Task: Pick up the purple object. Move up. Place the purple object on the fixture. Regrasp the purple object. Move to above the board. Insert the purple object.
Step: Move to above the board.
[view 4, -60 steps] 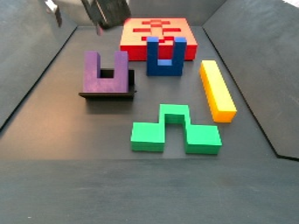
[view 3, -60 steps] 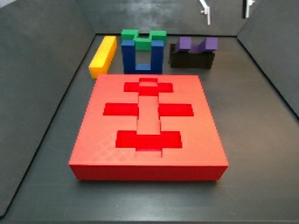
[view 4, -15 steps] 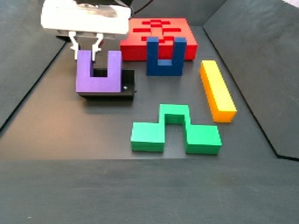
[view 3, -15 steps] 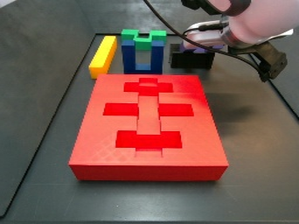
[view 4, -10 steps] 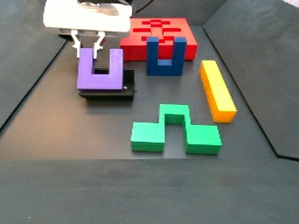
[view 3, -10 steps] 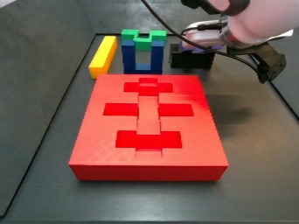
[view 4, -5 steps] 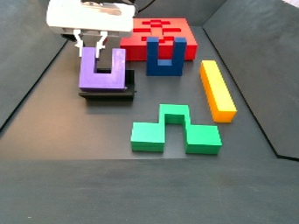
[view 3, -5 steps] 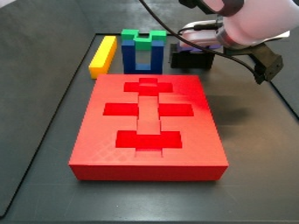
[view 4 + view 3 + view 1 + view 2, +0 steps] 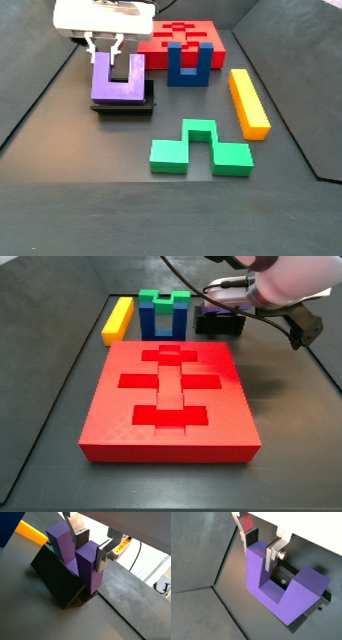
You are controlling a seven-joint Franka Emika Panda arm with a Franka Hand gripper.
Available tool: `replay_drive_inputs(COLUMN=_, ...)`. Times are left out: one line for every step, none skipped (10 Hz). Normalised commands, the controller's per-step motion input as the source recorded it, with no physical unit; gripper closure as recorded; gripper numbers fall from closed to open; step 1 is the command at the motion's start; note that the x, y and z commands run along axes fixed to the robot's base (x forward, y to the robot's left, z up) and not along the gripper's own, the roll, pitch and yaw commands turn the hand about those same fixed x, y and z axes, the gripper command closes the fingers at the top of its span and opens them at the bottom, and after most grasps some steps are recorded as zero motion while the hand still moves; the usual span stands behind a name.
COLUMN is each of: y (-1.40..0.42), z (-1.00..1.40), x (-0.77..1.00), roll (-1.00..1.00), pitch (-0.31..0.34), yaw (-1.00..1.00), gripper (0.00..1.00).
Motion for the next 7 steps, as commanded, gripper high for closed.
replay_drive_inputs(y=0.0, z=1.4, x=0.0, roll=0.0, pitch=0.0, yaw=0.0, gripper=1.0)
replay_drive_inputs(y=-0.04, z=1.4, x=0.01, roll=0.0, pitch=-0.039, yaw=0.02, gripper=1.0)
replay_drive_inputs(y=-0.02, z=1.4, x=-0.01, roll=-0.03, pitch=-0.049, yaw=0.01, gripper=1.0)
replay_drive_inputs(y=-0.01, z=1.4, x=0.0, roll=0.0, pitch=-0.036, yaw=-0.01, gripper=1.0)
replay_drive_inputs(y=-0.03, z=1.4, x=0.0, roll=0.0, pitch=-0.008, yaw=-0.02, gripper=1.0)
replay_drive_inputs(y=-0.03, z=1.4, x=0.0, roll=-0.01, pitch=0.008, yaw=-0.03, gripper=1.0)
replay_drive_inputs(y=-0.02, z=1.4, x=0.01, roll=-0.01, pitch=0.019, yaw=-0.03, gripper=1.0)
